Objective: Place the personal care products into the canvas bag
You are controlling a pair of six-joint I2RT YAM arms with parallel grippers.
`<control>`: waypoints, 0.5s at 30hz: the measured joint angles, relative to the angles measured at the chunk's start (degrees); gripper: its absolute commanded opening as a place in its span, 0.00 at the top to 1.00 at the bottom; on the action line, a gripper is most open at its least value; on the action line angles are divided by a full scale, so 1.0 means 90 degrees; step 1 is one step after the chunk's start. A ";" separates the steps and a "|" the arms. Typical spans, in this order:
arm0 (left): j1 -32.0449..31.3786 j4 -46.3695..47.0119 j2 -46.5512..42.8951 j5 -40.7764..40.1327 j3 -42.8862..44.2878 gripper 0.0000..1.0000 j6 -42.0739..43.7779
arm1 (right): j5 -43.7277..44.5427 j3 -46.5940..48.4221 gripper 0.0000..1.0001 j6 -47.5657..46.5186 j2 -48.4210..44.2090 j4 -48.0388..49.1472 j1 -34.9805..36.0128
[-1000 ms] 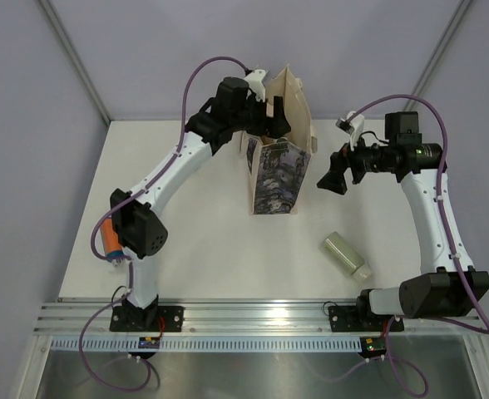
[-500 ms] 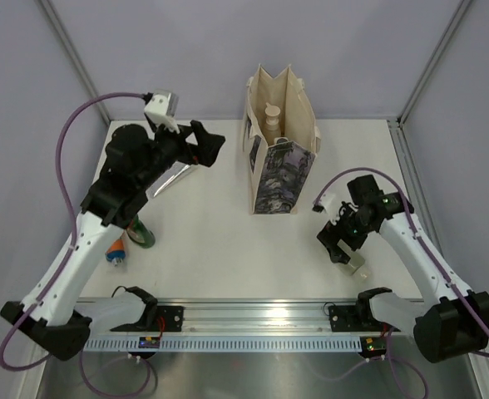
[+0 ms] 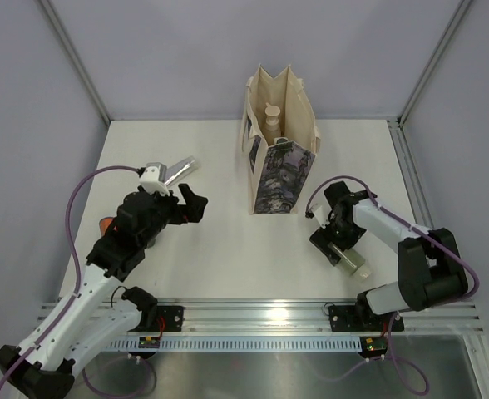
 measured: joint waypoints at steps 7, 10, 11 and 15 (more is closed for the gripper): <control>0.0000 0.0039 -0.0323 -0.0216 -0.0262 0.01 -0.0342 | 0.0209 -0.0158 0.36 0.0073 0.0908 0.0381 0.0044; 0.0000 0.0039 -0.0321 -0.0248 -0.0308 0.01 -0.0461 | 0.0267 -0.0158 0.66 0.0160 0.0913 0.0374 0.0066; 0.0000 0.0051 -0.0321 -0.0260 -0.0333 0.01 -0.0503 | 0.0262 -0.0158 0.71 0.0180 0.0903 0.0374 0.0066; 0.0000 0.0070 -0.0318 -0.0347 -0.0430 0.01 -0.0714 | 0.0049 -0.0158 0.86 0.0172 0.0644 0.0384 0.0066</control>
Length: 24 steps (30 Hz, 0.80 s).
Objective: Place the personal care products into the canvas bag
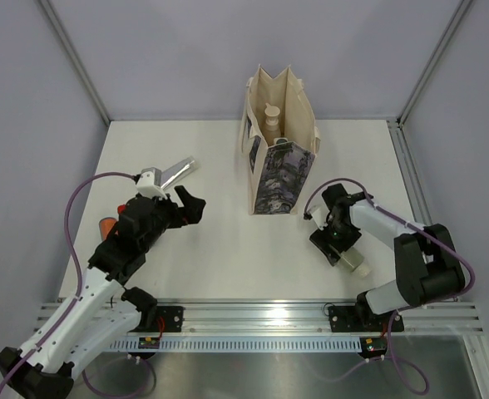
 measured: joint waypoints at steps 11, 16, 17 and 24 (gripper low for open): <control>0.0000 0.0007 0.0080 -0.0075 -0.0070 0.01 -0.0291 | -0.1970 0.1307 1.00 -0.0350 -0.1474 -0.0743 -0.0024; 0.0000 -0.0036 0.0102 -0.0075 -0.0070 0.01 -0.0318 | -0.2858 0.2429 1.00 -0.0430 -0.1836 -0.1256 -0.0024; 0.0000 -0.0036 0.0102 -0.0078 -0.0070 0.01 -0.0342 | -0.3016 0.2783 1.00 -0.0415 -0.1831 -0.1358 -0.0024; 0.0000 -0.0070 0.0112 -0.0095 -0.0070 0.01 -0.0406 | -0.3735 0.5955 1.00 0.0352 -0.0867 -0.1537 -0.0024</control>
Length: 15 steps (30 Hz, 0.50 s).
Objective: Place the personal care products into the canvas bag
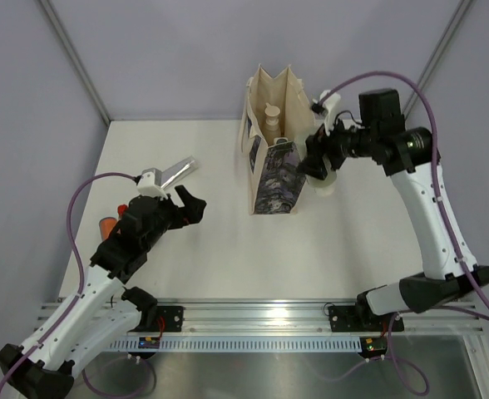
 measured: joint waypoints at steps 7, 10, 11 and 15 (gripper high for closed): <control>0.0000 -0.0107 0.0002 -0.0017 0.0000 0.01 -0.0005 | 0.0080 0.3832 1.00 0.1778 0.2470 0.0323 0.0002; 0.0000 -0.0119 0.0000 -0.0017 0.0000 0.01 -0.0005 | 0.0466 0.4770 1.00 0.2484 0.3378 0.0726 0.0024; 0.0000 -0.0134 0.0000 -0.0017 0.0000 0.01 -0.0005 | 0.0641 0.4886 1.00 0.2691 0.3602 0.0860 0.0032; 0.0000 -0.0301 -0.0002 -0.0024 0.0002 0.01 -0.0007 | 0.1326 0.5085 1.00 0.3313 0.4250 0.1149 0.0039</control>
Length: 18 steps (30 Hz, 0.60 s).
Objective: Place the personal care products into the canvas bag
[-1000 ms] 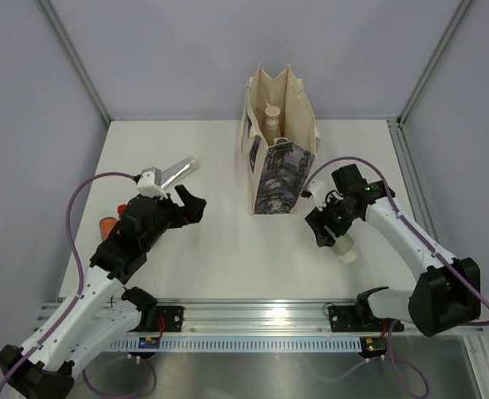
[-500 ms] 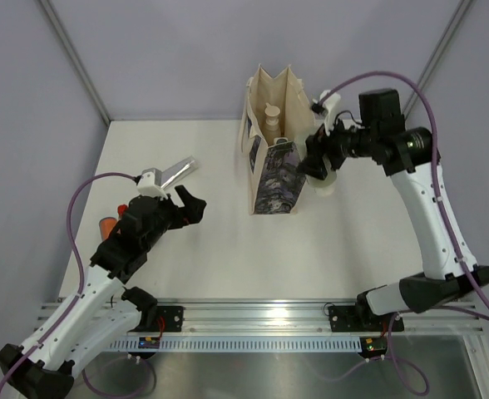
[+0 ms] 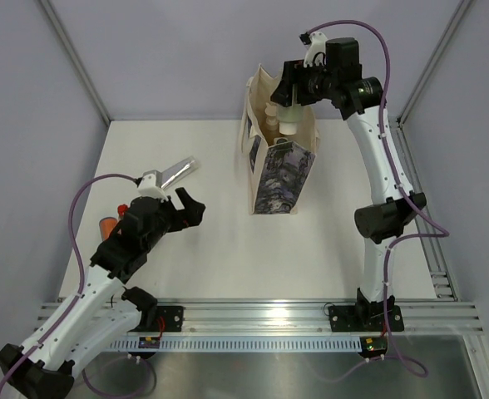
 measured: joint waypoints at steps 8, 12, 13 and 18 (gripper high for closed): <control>0.0005 -0.0160 -0.0109 -0.0080 0.0000 0.01 -0.0024 | 0.0342 -0.0539 1.00 0.0503 0.0449 0.0369 0.0015; 0.0005 -0.0165 -0.0114 -0.0097 0.0000 0.01 -0.0022 | 0.0221 -0.1294 1.00 0.0527 0.0449 0.0454 0.0046; 0.0005 -0.0165 -0.0112 -0.0100 0.0000 0.01 -0.0019 | 0.0209 -0.1455 1.00 0.0527 0.0459 0.0420 0.0056; 0.0007 -0.0170 -0.0046 -0.0100 0.0000 0.01 -0.0015 | 0.0146 -0.1831 0.86 0.0432 0.0532 0.0262 0.0107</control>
